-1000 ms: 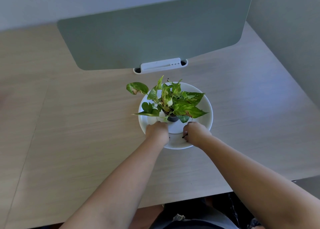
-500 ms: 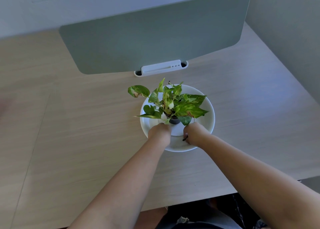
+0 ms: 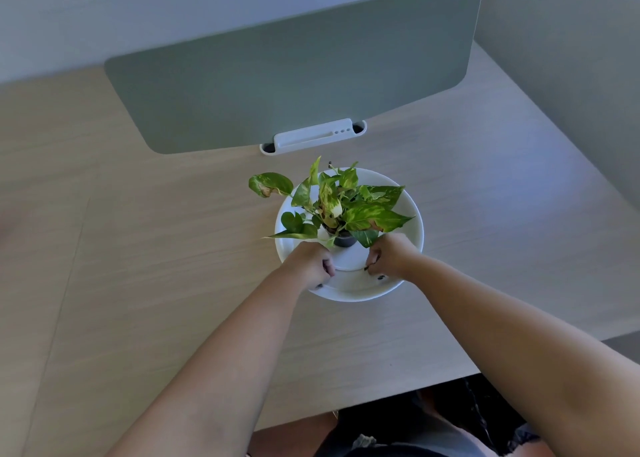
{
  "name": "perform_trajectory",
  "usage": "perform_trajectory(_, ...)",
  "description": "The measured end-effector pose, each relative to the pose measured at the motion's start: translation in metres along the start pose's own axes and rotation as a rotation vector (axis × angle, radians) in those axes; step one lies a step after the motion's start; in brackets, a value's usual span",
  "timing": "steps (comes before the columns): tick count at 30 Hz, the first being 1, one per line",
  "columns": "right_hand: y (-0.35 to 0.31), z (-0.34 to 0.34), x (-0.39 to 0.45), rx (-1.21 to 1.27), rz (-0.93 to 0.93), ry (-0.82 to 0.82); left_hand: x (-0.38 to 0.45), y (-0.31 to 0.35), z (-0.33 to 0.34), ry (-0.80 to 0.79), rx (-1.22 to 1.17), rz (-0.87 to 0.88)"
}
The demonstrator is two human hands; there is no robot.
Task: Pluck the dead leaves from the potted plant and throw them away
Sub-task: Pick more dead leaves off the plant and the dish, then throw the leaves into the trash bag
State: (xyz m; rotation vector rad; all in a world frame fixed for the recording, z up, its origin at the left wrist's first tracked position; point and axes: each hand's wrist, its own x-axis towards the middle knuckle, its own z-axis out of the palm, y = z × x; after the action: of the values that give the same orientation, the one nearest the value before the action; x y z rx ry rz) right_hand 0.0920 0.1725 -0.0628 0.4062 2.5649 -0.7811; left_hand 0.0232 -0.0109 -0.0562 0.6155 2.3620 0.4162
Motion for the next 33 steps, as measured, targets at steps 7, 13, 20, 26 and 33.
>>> perform_trajectory(7,0.02,-0.011,-0.016,0.68,0.226,0.131,-0.006,0.003,0.006,0.078,-0.41,-0.066)
perform_trajectory(13,0.034,-0.015,-0.047,1.196,0.24,0.193,-0.015,0.038,0.028,0.08,-0.907,-0.162)
perform_trajectory(20,0.101,-0.025,-0.115,1.579,0.293,0.335,-0.022,0.128,0.066,-0.074,-1.032,-0.083)
perform_trajectory(26,0.2,-0.024,-0.189,1.756,0.404,0.604,-0.026,0.229,0.117,-0.218,-0.891,0.045)
perform_trajectory(33,0.303,0.02,-0.261,1.739,0.784,0.883,-0.043,0.324,0.211,-0.211,-0.47,0.233)
